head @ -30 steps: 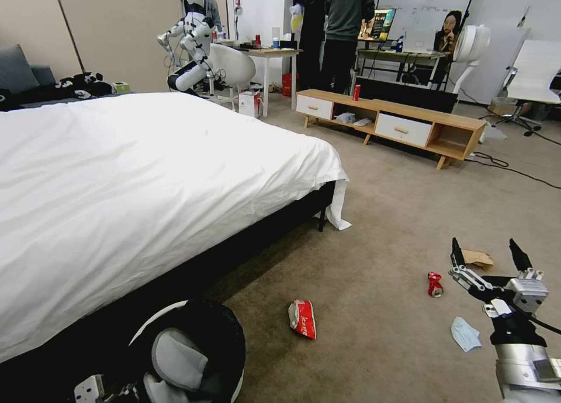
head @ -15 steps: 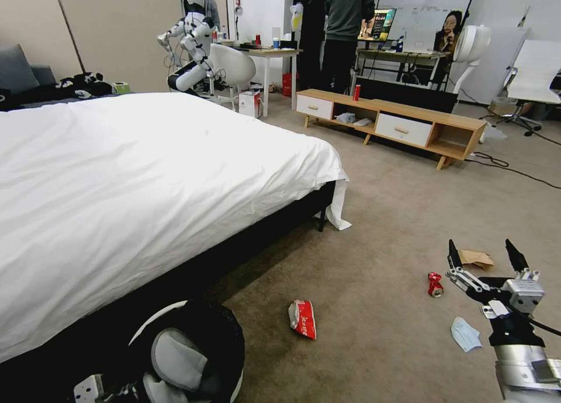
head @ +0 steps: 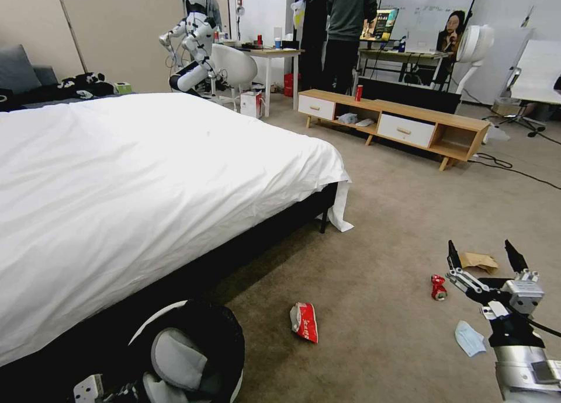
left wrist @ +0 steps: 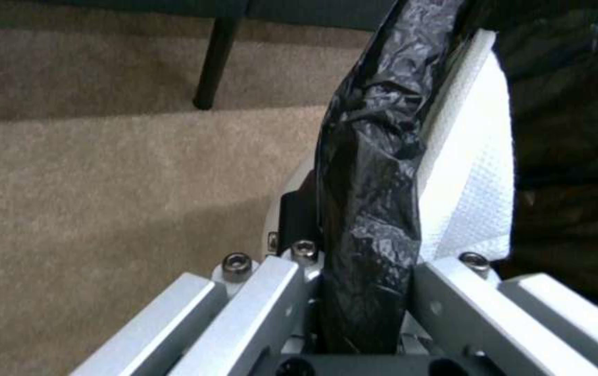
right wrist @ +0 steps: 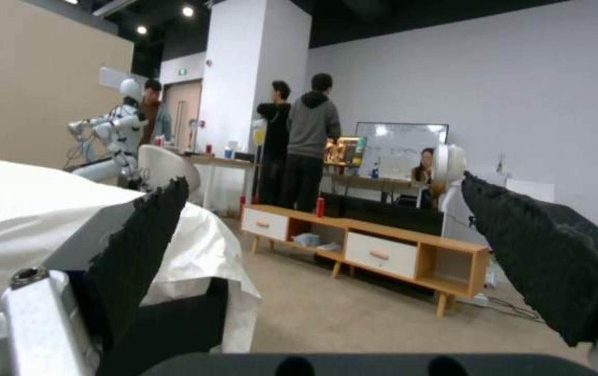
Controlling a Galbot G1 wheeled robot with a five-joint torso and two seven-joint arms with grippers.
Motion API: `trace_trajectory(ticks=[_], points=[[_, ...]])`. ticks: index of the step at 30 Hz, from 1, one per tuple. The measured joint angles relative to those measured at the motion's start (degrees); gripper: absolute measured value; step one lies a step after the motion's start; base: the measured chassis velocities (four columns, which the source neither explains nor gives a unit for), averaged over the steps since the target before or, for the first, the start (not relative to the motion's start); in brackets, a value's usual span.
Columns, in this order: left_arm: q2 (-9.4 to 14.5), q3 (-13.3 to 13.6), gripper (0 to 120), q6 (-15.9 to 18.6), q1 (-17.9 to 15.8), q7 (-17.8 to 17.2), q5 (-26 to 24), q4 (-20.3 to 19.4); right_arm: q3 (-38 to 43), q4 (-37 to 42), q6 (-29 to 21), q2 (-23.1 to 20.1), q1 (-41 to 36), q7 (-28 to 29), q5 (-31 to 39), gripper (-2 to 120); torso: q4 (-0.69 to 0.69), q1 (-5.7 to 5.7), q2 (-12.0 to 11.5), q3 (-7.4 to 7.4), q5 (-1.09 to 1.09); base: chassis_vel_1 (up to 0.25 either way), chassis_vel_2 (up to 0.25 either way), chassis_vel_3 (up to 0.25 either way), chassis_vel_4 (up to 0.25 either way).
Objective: Pick up the trash bin, then pick up the garbage from the floor and place it into the trash bin.
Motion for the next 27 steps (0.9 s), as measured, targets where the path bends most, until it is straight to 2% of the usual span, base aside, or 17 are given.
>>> trace_trajectory(ticks=[13, 27], points=[[0.02, -0.04, 1, 0.0, 0.23, 0.01, -0.02, -0.35, 0.01, 0.04, 0.28, -0.06, -0.16, 0.0, 0.05, 100, -0.01, 0.0, 0.0, 0.0, 0.0, -0.045, 0.049, 0.046, -0.046], [0.0, 0.11, 1, 0.0, 0.51, 0.07, 0.08, -0.35, -0.16, 0.06, 0.43, -0.06, -0.19, 0.09, 0.66, 100, 0.0, 0.0, 0.0, 0.0, 0.0, 0.0, 0.0, 0.0, 0.0]])
